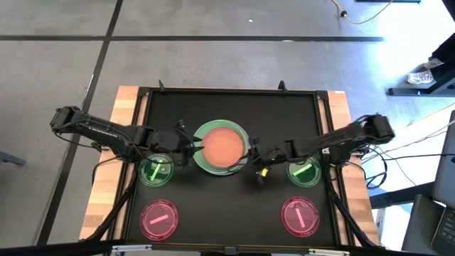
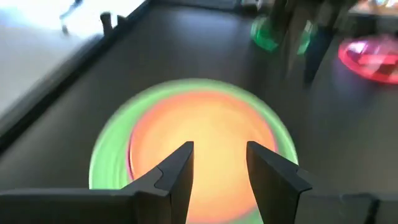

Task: Stack plastic plates
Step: Stack the left light green plate on the orange plate

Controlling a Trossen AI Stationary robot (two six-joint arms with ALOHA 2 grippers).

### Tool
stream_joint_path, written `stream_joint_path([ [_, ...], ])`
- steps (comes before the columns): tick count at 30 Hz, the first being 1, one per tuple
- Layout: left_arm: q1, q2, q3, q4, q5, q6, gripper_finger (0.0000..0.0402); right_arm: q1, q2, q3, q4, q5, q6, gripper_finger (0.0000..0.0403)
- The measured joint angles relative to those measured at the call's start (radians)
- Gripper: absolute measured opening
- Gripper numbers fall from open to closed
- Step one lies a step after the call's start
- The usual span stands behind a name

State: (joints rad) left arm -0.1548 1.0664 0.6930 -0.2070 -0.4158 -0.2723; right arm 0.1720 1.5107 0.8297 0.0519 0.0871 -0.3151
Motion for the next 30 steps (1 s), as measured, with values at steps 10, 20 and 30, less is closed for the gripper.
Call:
stream_joint_path([
  [10, -0.176, 0.029, 0.000, -0.300, 0.009, -0.447, 0.0141, 0.078, -0.285, -0.231, -0.071, 0.012, 0.145, 0.0150],
  [20, -0.293, 0.265, 0.128, -0.634, 0.190, -0.878, 0.0116, 0.089, -0.315, -0.293, 0.011, 0.080, 0.153, 0.0150],
  [30, -0.301, 0.435, 0.141, -0.703, 0.378, -1.004, 0.0097, 0.089, -0.315, -0.293, 0.007, 0.081, 0.153, 0.0150],
])
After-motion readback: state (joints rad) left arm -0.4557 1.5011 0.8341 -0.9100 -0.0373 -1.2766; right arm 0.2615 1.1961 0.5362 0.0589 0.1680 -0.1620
